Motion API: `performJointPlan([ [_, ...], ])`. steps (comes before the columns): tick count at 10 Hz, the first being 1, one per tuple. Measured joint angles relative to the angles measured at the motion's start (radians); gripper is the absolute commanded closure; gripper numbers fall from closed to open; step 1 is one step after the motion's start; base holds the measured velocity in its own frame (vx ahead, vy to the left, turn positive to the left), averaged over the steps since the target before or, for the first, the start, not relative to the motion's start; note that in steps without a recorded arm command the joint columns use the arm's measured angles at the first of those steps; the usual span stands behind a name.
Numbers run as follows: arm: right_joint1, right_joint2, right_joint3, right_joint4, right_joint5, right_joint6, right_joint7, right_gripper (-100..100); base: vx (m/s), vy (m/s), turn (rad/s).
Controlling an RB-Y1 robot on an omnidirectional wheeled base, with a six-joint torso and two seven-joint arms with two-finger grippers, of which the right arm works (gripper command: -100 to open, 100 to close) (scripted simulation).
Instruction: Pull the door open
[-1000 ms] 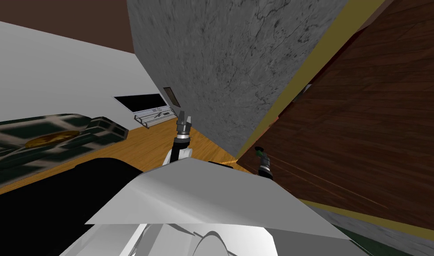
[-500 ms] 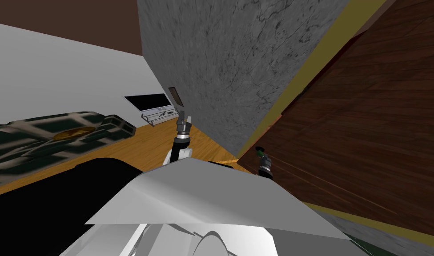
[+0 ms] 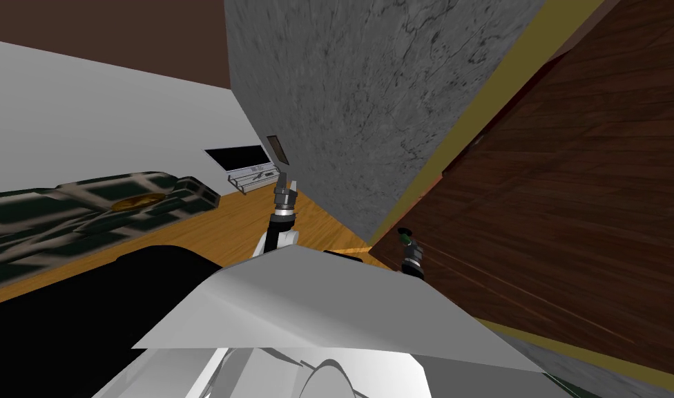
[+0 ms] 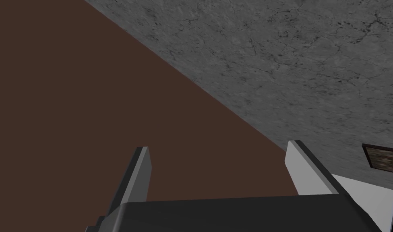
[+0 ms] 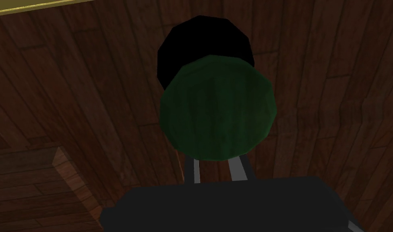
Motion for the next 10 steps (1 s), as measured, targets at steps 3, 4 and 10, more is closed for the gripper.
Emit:
performJointPlan([
  [3, -0.012, -0.007, 0.009, 0.028, -0.025, -0.015, -0.053, 100, -0.035, -0.005, 0.052],
  [4, -0.005, -0.005, 0.011, 0.016, -0.038, -0.007, -0.071, 100, -0.071, -0.008, 0.139],
  [10, -0.009, -0.009, 0.025, 0.037, -0.105, -0.004, -0.214, -100, -0.066, -0.012, 0.05],
])
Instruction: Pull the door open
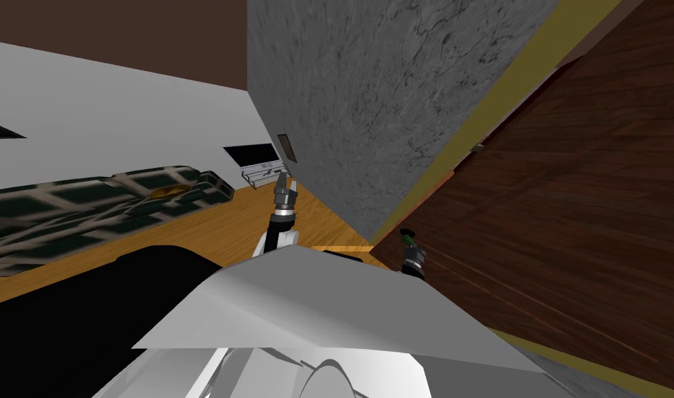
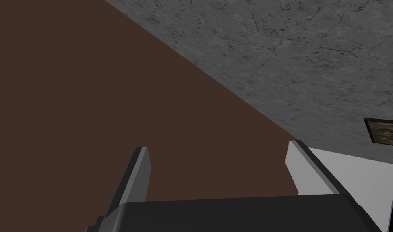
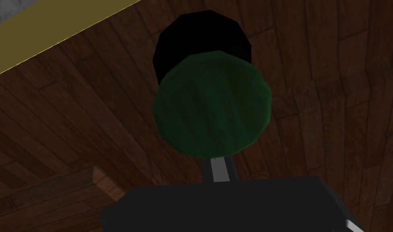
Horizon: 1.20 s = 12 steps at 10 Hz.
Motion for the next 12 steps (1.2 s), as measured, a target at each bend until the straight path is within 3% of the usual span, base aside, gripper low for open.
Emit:
performJointPlan([
  [3, -0.019, 0.01, -0.001, 0.016, -0.023, -0.016, -0.078, -100, -0.096, 0.01, 0.083],
  [12, -0.04, 0.064, 0.003, -0.017, -0.096, 0.0, -0.308, -100, -0.064, -0.002, 0.062],
])
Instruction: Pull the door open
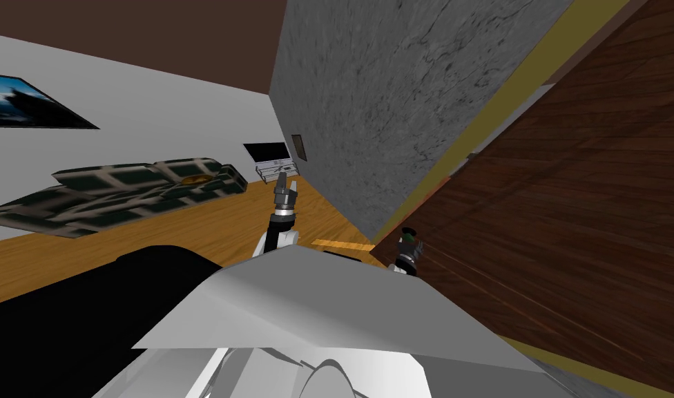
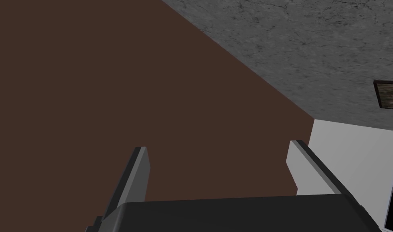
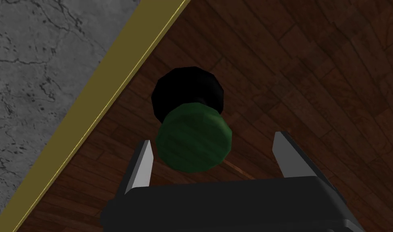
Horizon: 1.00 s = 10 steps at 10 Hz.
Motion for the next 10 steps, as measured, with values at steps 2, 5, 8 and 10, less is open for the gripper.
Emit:
performJointPlan([
  [2, -0.012, 0.011, 0.0, 0.006, -0.021, -0.002, -0.057, -100, -0.067, -0.012, 0.063],
  [5, -0.016, 0.029, -0.001, -0.006, -0.047, 0.002, -0.135, -100, -0.07, -0.008, 0.063],
  [8, -0.027, 0.044, -0.001, -0.005, -0.073, 0.003, -0.212, -100, -0.067, -0.003, 0.066],
  [10, -0.029, 0.054, -0.002, -0.014, -0.087, 0.007, -0.259, -100, -0.066, -0.004, 0.066],
])
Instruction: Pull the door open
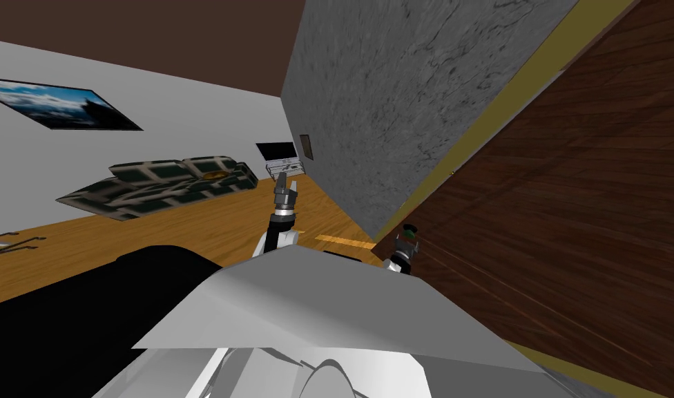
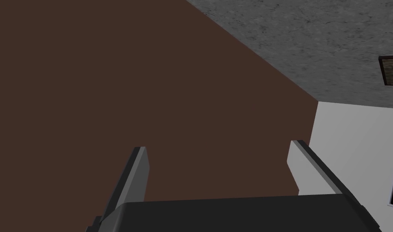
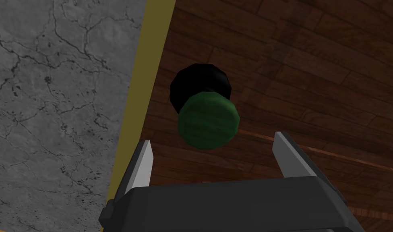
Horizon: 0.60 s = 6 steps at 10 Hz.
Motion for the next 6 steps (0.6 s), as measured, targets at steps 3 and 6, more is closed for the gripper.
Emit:
performJointPlan([
  [3, -0.01, 0.014, -0.001, 0.0, -0.024, 0.001, -0.075, -100, -0.06, -0.008, 0.051],
  [6, -0.016, 0.028, -0.001, -0.006, -0.044, 0.003, -0.143, -100, -0.069, -0.002, 0.046],
])
